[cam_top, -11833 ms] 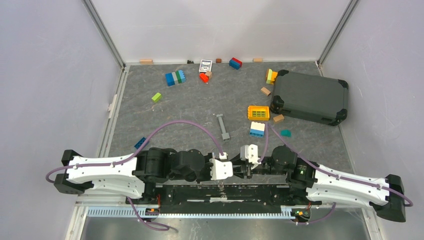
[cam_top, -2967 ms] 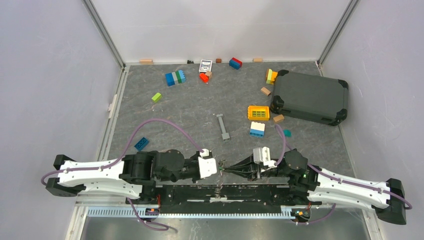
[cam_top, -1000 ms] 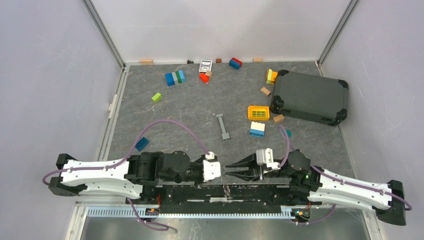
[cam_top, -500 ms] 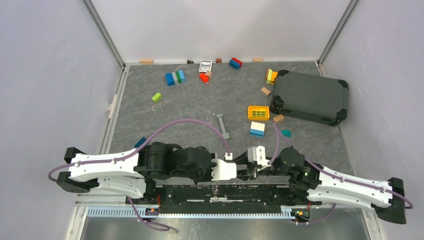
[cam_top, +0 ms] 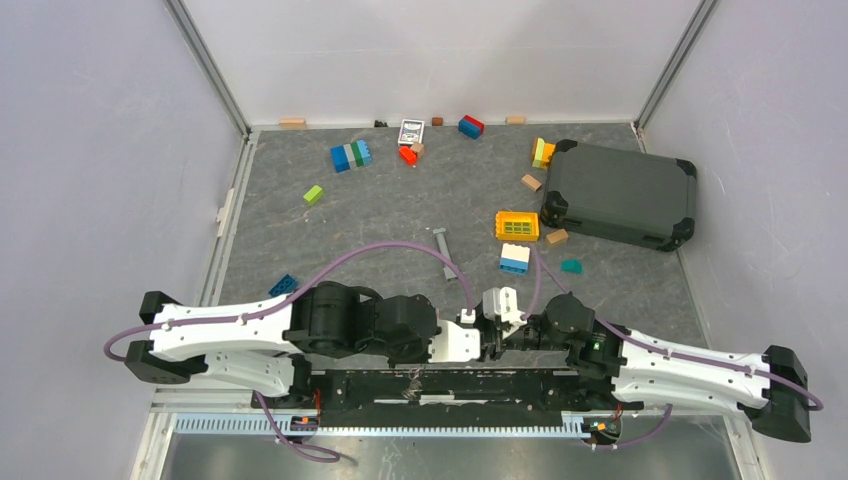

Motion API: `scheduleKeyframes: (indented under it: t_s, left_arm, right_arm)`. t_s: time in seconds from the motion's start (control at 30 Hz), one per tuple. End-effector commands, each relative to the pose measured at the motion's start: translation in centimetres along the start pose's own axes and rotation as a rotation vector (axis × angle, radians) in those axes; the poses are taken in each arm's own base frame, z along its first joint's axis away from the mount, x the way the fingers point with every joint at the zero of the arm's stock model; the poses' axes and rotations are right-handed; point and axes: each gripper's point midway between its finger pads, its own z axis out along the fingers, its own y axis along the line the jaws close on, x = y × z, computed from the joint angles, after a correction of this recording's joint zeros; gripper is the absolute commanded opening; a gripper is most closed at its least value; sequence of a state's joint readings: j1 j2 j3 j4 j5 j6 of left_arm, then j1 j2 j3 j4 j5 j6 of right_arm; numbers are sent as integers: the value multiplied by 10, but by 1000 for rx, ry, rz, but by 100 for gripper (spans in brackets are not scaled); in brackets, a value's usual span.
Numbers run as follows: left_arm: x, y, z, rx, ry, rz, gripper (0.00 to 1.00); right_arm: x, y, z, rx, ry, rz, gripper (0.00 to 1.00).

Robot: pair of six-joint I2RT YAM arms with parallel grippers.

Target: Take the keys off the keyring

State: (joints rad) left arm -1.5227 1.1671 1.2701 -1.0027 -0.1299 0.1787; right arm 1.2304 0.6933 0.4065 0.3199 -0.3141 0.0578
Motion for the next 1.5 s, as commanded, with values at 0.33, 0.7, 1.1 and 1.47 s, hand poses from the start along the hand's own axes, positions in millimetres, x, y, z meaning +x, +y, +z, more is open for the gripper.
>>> scheduleKeyframes:
  t_s: [0.33,0.7,1.1,1.47]
  left_arm:
    - [-20,7,-10,-18,-58,31,2]
    - [-20,9,-11,-29,-60,31,2]
    - [-21,11,-12,-36,-63,27,2]
    - [-23,10,-11,-38,-76,23,2]
  right_arm:
    - [-4,4,13,-32,-55,58,32]
    - [4,4,14,-31,-29,66,26]
    - [11,2,17,-28,8,64,20]
    - [7,2,18,-30,-10,54,0]
